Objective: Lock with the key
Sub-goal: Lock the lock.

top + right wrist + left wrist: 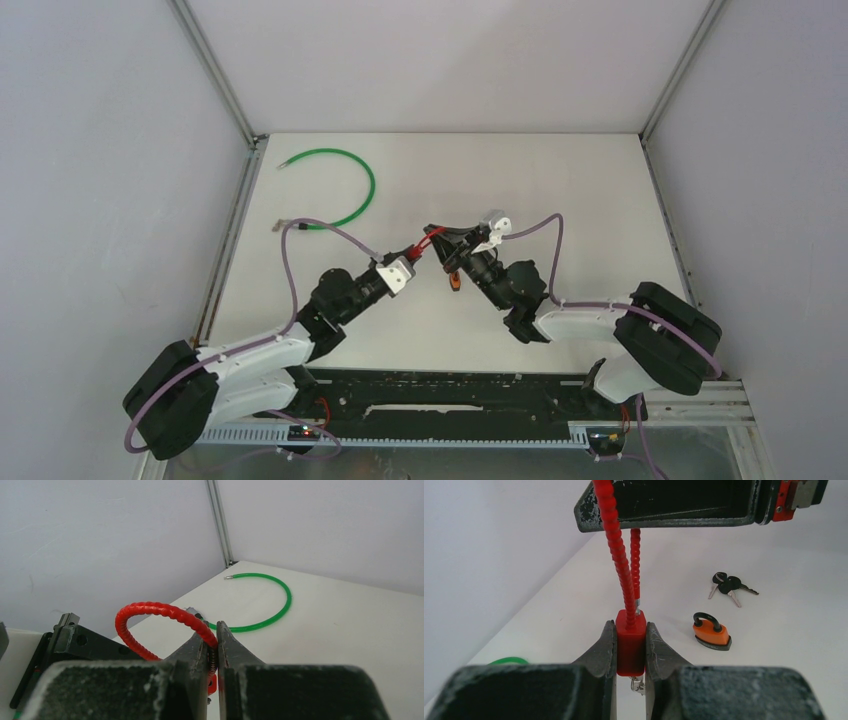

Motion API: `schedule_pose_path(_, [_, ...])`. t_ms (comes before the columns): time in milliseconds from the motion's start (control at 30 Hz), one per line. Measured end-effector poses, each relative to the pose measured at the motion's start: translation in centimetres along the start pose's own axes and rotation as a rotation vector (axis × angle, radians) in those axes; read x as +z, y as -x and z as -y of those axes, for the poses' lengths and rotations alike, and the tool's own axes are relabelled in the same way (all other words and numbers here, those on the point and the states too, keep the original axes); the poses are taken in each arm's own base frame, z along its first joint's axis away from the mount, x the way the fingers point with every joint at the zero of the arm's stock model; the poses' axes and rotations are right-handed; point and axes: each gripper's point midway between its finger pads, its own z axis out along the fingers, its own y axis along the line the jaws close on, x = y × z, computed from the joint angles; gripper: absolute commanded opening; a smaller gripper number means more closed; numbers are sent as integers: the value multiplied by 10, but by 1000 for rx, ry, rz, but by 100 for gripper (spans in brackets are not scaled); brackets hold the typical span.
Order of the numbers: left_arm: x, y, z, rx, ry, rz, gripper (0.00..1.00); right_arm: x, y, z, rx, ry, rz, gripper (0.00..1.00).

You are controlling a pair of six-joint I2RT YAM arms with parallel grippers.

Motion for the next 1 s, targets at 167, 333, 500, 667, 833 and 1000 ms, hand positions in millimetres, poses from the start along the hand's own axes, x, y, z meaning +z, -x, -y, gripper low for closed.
schedule_pose_path(167, [-3,0,-1,1,11,6,0,4,-1,0,4,4,-13,0])
schedule_pose_path(333, [-4,3,-4,3,28,19,0,12,2,-5,4,17,-17,0])
schedule_pose_path(500, [-6,3,-7,3,43,21,0,16,2,-7,2,22,-27,0])
schedule_pose_path(667, [-10,1,-9,4,61,20,0,15,-4,-6,-1,23,-48,0])
schedule_pose_path(833, [-12,1,-9,4,68,23,0,15,-6,-6,-1,20,-55,0])
schedule_pose_path(1000, [-12,1,-10,4,69,25,0,16,-6,-6,-1,21,-56,0])
